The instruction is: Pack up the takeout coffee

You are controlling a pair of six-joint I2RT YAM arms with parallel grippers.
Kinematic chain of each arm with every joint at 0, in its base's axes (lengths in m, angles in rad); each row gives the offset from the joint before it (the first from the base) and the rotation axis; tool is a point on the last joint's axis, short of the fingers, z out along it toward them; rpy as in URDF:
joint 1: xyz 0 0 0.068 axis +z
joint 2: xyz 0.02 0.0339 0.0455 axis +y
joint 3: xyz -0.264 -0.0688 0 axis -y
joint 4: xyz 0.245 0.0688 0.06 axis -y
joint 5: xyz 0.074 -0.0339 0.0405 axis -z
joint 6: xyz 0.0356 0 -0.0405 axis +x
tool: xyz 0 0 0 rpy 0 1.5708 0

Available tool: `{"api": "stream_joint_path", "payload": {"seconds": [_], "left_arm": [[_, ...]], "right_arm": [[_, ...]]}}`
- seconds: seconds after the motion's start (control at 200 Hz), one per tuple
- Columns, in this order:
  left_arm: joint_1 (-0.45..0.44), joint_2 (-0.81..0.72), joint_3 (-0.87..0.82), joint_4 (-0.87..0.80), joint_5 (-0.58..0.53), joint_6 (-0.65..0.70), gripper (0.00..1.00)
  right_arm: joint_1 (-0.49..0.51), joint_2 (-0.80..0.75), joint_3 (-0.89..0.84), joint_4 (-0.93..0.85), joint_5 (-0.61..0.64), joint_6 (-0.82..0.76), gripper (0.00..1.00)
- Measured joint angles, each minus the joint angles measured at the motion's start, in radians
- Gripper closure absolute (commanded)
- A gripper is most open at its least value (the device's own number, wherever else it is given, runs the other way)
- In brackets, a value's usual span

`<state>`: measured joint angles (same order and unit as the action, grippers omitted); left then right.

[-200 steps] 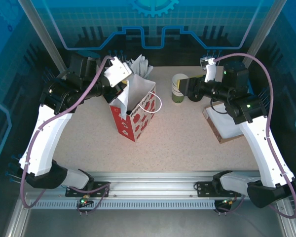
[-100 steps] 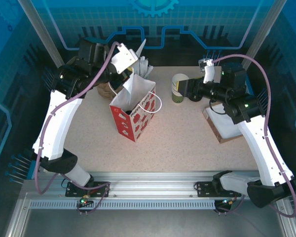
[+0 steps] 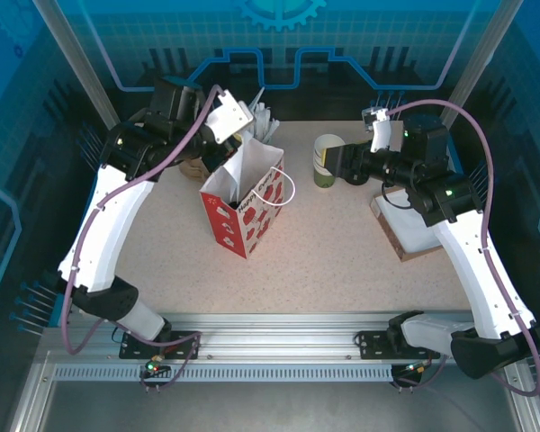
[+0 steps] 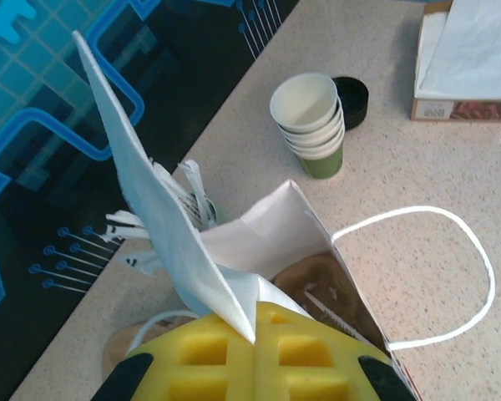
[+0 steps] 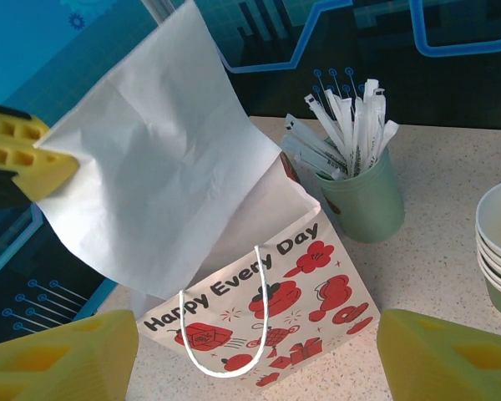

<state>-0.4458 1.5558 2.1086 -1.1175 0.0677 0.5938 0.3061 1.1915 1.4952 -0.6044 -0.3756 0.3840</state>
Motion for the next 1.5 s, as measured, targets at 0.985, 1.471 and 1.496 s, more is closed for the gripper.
{"api": "stream_joint_path", "payload": {"seconds": [0.985,1.471,1.496], "left_arm": [[0.006,-0.164,-0.227,0.030,0.026,-0.132,1.00],[0.025,-0.043,-0.163,-0.031,-0.096,-0.208,1.00],[0.025,-0.037,-0.157,-0.039,-0.110,-0.213,1.00]], "right_arm": [[-0.002,0.028,-0.009,0.015,-0.011,0.016,0.23],[-0.002,0.040,-0.009,0.015,-0.015,0.018,0.23],[-0.002,0.040,-0.009,0.015,-0.015,0.018,0.23]]}}
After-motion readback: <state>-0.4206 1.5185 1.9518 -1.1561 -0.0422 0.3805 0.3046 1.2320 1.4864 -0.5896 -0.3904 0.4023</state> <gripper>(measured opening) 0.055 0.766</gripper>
